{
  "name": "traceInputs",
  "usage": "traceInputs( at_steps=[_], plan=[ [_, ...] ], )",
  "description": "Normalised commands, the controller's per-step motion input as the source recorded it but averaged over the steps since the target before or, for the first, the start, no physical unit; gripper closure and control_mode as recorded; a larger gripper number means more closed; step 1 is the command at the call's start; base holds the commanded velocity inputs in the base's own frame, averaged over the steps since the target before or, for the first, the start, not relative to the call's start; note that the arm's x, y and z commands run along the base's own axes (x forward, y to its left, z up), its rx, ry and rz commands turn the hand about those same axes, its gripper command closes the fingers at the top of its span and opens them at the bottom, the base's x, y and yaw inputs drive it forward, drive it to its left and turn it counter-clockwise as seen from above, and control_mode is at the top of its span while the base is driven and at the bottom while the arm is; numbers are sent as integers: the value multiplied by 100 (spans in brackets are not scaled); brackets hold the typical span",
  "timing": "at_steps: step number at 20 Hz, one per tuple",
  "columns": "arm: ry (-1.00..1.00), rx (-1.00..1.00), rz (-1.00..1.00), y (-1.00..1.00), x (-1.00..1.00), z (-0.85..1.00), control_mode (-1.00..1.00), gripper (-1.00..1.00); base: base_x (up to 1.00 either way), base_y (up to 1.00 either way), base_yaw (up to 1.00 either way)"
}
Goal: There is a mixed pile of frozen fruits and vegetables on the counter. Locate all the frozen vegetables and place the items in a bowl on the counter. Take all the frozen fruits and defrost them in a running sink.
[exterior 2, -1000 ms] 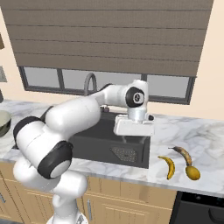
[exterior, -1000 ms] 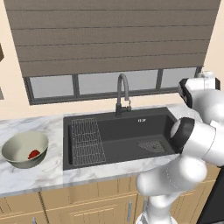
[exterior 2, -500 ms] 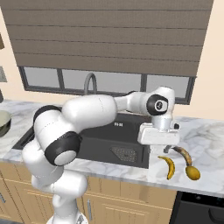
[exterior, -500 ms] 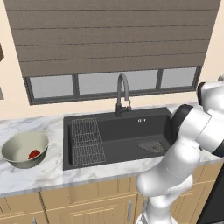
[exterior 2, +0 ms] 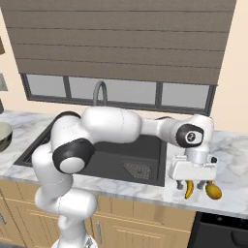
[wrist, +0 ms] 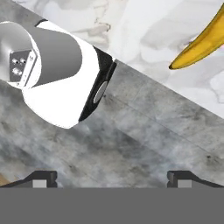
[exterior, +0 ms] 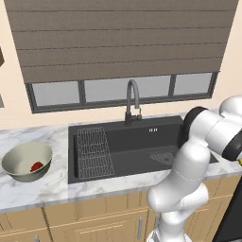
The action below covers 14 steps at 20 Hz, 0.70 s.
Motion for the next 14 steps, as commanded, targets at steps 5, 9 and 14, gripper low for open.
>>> traceInputs(
  at_steps=[5,9,14],
  plan=[
    [0,0,0,-36,-3,-35,-100,-100,0,0,0],
    [1,0,0,-26,0,-24,-100,-100,0,0,0],
    [-2,0,-1,-18,0,2,-100,-100,0,0,0]
  ],
)
